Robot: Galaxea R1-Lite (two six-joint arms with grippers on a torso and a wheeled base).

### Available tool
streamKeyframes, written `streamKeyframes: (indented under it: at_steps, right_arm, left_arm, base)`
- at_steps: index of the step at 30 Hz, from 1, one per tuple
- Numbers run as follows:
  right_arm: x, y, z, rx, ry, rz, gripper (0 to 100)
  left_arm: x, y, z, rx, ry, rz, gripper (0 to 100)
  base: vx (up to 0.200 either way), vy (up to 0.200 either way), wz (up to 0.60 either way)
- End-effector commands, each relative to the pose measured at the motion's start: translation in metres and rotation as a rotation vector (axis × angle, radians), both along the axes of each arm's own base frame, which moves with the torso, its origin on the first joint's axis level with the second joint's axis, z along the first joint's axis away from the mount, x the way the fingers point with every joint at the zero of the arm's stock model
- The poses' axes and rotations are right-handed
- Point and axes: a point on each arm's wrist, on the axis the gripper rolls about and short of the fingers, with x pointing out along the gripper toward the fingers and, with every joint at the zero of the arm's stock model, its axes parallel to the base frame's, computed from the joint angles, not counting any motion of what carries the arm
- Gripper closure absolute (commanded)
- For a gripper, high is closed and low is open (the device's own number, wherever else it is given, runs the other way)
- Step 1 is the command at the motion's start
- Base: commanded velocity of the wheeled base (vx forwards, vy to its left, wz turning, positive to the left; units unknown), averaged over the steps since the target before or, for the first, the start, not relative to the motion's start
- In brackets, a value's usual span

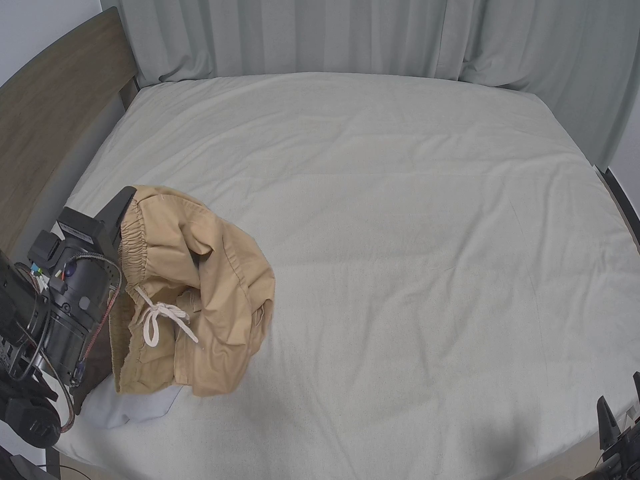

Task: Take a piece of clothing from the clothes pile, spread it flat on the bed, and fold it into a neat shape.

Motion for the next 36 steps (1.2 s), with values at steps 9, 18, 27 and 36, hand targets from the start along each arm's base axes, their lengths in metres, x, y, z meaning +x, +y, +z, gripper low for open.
streamKeyframes:
  at_steps: [9, 18, 27, 36]
  right_arm:
    - [0.0, 0.0, -0.005, 0.001, 0.0, 0.001, 0]
    - [0.0, 0.0, -0.005, 0.001, 0.0, 0.001, 0]
    - [0.0, 0.0, -0.005, 0.001, 0.0, 0.001, 0]
    - [0.0, 0.0, -0.005, 0.0, 0.001, 0.0, 0]
  left_arm:
    - [-0.018, -0.016, 0.037, -0.059, -0.096, -0.084, 100]
    - [-0.021, -0.021, 0.035, -0.046, -0.07, -0.121, 100]
    - [0.0, -0.037, 0.003, 0.038, 0.051, -0.135, 100]
    - [0.013, -0.083, -0.02, 0.089, 0.118, -0.268, 100]
  base:
    - [0.0, 0.0, 0.0]
    - [0.0, 0.0, 0.0]
    - [0.0, 0.0, 0.0]
    - [0.0, 0.0, 0.0]
